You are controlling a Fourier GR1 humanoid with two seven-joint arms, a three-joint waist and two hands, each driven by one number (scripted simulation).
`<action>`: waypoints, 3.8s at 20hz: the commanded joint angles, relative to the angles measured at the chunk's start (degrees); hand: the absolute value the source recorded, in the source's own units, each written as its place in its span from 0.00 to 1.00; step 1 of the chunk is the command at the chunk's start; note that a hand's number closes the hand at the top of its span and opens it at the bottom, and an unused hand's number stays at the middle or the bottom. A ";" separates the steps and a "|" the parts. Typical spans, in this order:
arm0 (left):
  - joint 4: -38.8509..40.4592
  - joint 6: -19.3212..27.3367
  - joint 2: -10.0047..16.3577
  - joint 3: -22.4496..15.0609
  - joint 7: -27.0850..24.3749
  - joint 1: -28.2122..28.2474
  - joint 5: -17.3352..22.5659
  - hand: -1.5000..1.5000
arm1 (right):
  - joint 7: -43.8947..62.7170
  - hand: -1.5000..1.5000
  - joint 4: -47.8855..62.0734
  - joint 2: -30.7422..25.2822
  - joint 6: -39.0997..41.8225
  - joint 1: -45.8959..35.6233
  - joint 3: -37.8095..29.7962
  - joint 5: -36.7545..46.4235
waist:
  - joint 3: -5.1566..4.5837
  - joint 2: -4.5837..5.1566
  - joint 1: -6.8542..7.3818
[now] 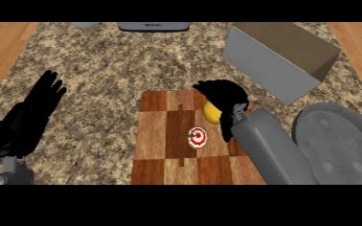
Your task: Pick the lemon from the cutting board and place it in the cardboard box
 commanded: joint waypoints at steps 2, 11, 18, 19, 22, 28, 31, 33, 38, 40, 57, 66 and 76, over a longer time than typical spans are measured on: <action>-3.19 -0.59 -1.40 -0.04 0.07 2.35 -1.04 0.50 | -0.98 0.00 1.83 1.53 0.52 -0.68 -1.63 1.99 | 0.00 -0.04 0.01; -1.09 -0.87 -0.35 2.54 2.58 -1.12 0.15 0.50 | -9.86 1.00 5.01 1.25 -9.33 0.94 -0.20 5.69 | 0.01 -0.02 -0.05; -2.05 -3.78 -0.50 3.23 0.57 2.06 0.22 0.50 | -4.67 1.00 7.48 4.31 -9.05 -1.71 -2.60 5.76 | 0.00 -0.03 0.12; -0.89 1.03 -3.40 -0.25 0.06 -0.55 -4.99 0.50 | -0.26 1.00 7.10 4.34 -12.06 -0.89 0.45 2.94 | 0.01 0.01 0.14; 1.32 -2.74 -1.97 1.38 -1.94 -0.63 -2.10 0.50 | 8.56 1.00 12.78 4.39 -17.20 -5.27 2.92 -3.12 | 0.00 0.18 0.95; -0.32 -4.62 -0.52 3.58 0.01 1.46 -0.02 0.50 | 12.27 1.00 15.40 4.43 -23.58 -8.54 7.43 -7.55 | 0.00 0.02 0.57; 0.99 -3.09 -1.71 2.90 -0.52 -0.41 -1.20 0.50 | 16.17 1.00 11.60 4.44 -25.42 -9.16 9.88 -6.85 | 0.00 -0.03 0.43; -1.73 -3.48 -1.16 3.68 1.35 1.33 -0.05 0.50 | 12.47 1.00 10.97 3.95 -24.84 -9.31 5.41 -1.76 | 0.00 -0.11 0.03; -3.07 -1.46 -3.10 1.53 2.06 2.00 -2.22 0.50 | 17.89 1.00 -4.69 4.00 -21.78 -9.55 7.52 -4.20 | 0.01 -0.56 -0.60; -1.07 -2.04 -2.68 2.76 0.22 1.13 -1.68 0.50 | 22.25 1.00 -10.03 4.44 -23.95 -9.28 10.66 -3.11 | -0.01 -0.61 -0.66; -0.67 -0.76 -4.24 0.86 -0.17 -0.57 -4.61 0.50 | 34.86 1.00 -22.76 -1.19 -15.76 -23.06 -9.87 2.88 | -0.02 -0.06 -0.22; 1.38 -2.25 -2.94 2.63 -0.48 -2.44 -3.46 0.50 | 19.61 1.00 -7.67 -7.22 -25.49 -20.38 -14.22 4.00 | -0.02 0.15 0.14; -3.96 -6.09 -1.09 4.29 2.74 2.79 0.32 0.50 | 6.81 1.00 7.15 -8.44 -36.93 -17.63 -18.38 3.78 | 0.01 0.09 0.70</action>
